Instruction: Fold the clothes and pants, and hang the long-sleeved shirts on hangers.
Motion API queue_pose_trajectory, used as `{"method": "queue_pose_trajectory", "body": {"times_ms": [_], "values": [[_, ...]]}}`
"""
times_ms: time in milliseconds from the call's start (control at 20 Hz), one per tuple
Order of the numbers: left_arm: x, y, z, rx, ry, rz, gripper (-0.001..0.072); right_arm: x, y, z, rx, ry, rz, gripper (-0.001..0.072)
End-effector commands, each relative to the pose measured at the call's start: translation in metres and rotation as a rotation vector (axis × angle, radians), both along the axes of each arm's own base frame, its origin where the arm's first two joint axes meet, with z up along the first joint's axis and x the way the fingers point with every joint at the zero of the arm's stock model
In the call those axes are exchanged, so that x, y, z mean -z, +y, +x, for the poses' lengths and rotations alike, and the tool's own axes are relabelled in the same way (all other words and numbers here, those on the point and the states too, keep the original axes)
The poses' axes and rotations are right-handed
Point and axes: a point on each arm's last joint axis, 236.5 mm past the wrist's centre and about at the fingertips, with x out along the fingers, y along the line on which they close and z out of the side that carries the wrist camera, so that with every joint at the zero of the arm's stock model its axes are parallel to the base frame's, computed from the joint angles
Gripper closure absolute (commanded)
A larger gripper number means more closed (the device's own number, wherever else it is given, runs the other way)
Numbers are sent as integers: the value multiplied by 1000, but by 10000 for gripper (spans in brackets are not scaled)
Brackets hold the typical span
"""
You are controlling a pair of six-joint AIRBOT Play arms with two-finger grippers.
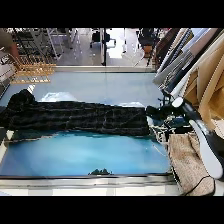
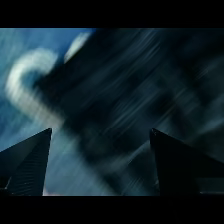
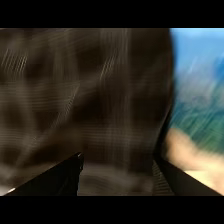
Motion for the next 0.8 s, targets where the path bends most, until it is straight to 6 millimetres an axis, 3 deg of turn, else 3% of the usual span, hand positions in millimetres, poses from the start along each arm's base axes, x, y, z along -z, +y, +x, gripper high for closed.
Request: {"method": "queue_pose_trajectory", "body": {"times_ms": [0,150,250,350,650,700,750], "values": [[35,-30,-37,25,165,-121,29,-8,32,-50,109,16,192,208],[46,-44,-16,-8,112,-168,30,-2,58,-88,159,65,302,208],[51,-44,-3,-39,92,-154,29,13,73,-101,169,114,317,186],[53,-41,10,-52,61,-119,29,28,82,-96,226,107,305,127],[65,-37,24,-104,38,-110,30,82,102,-95,324,191,272,129],[66,-35,26,-109,31,-102,49,90,102,-94,349,199,268,129],[65,-34,28,-115,20,-99,154,97,102,-89,386,200,275,129]]}}
